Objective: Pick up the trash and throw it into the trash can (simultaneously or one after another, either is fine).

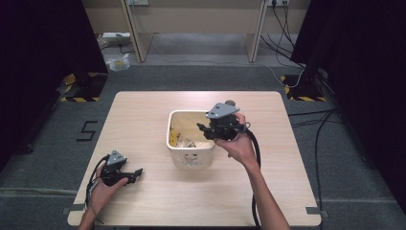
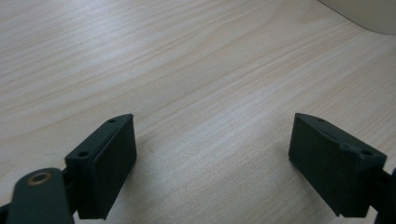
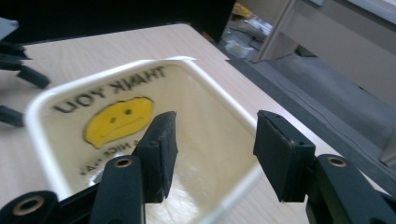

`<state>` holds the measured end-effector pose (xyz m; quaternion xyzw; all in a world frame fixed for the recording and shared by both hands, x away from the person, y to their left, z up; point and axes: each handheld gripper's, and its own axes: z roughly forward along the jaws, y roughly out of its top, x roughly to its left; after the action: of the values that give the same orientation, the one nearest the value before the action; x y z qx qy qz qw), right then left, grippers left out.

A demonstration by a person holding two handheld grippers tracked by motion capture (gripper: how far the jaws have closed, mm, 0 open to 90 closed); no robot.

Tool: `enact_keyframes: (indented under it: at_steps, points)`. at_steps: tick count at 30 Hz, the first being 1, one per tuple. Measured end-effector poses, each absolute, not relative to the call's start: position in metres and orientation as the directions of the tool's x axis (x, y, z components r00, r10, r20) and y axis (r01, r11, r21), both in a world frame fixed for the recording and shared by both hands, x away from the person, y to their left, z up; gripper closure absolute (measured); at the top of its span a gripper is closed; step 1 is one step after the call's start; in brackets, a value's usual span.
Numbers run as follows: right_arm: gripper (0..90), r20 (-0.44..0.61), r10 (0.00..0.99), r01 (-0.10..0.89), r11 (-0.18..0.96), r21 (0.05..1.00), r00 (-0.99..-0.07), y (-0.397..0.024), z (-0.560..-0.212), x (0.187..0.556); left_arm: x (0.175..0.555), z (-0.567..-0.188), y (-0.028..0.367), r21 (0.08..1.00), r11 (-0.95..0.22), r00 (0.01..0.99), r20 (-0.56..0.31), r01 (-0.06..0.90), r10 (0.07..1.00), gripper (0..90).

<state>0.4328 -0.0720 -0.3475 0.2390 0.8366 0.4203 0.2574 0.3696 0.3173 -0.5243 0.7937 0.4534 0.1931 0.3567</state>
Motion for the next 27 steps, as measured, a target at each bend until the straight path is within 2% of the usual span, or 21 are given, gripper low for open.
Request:
enact_keyframes:
  at_steps: [10,17,27]
  points:
    - [48.5,-0.241,0.692,0.24,0.521,0.819,-0.68,-0.103,-0.349,0.442,0.37,-0.524,0.317,0.743,-0.33,0.512,-0.02,0.582,0.859,14.0]
    - [42.7,-0.23,0.736,0.293,0.507,0.811,-0.637,-0.119,-0.361,0.453,0.37,-0.524,0.317,0.743,-0.33,0.512,-0.02,0.582,0.859,14.0]
    - [44.4,-0.22,0.759,0.341,0.504,0.793,-0.612,-0.132,-0.381,0.468,0.369,-0.524,0.317,0.743,-0.329,0.512,-0.02,0.583,0.859,14.0]
